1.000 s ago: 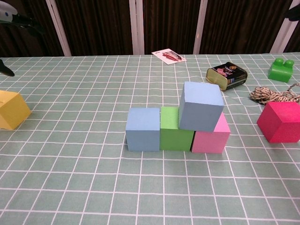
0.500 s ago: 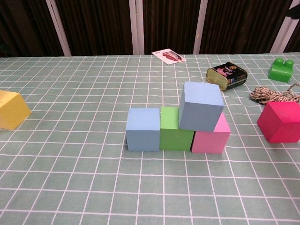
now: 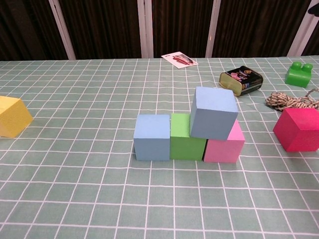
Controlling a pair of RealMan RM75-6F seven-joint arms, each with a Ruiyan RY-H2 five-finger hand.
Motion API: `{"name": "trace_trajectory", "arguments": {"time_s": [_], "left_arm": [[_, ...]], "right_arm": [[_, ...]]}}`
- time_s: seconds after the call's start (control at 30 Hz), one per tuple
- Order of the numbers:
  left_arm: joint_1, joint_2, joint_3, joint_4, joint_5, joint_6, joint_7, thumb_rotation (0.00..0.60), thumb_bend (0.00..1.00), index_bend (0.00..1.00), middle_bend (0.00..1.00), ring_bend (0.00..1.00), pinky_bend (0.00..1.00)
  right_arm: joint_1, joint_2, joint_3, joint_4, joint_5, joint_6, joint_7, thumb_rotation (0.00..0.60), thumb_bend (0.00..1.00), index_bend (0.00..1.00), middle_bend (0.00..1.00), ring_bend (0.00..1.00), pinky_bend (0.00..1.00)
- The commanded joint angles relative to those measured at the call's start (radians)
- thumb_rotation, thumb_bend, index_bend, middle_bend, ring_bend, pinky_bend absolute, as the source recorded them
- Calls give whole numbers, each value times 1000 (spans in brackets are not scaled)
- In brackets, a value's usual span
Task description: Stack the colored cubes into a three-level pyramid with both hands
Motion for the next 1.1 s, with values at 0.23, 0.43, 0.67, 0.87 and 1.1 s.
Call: {"name": "trace_trajectory", "arguments": {"time_s": [0.23, 0.43, 0.67, 0.87, 1.1], "left_arm": [[-41, -155, 45, 153, -4, 11, 32, 600, 29, 0, 9, 0, 0], [-62, -220, 62, 226, -47, 1, 42, 600, 67, 0, 48, 0, 0], [-92, -250, 81, 269, -92, 1, 72, 600, 156, 0, 92, 0, 0], [-104, -281, 83, 290, -107, 9, 70, 600, 299, 0, 247, 0, 2], [-103, -300, 83, 293, -92, 35, 57, 600, 386, 0, 428, 0, 36]], "right_arm": [[-5, 0, 3, 3, -9, 6, 10, 600, 168, 0, 0, 0, 0], [-6, 2, 6, 9, -12, 5, 20, 600, 168, 0, 0, 0, 0], [-7, -5, 2, 15, -17, 1, 20, 600, 167, 0, 0, 0, 0], [-6, -12, 2, 17, -19, -3, 22, 600, 168, 0, 0, 0, 0], [-9, -10, 4, 10, -25, -1, 31, 600, 167, 0, 0, 0, 0]]}}
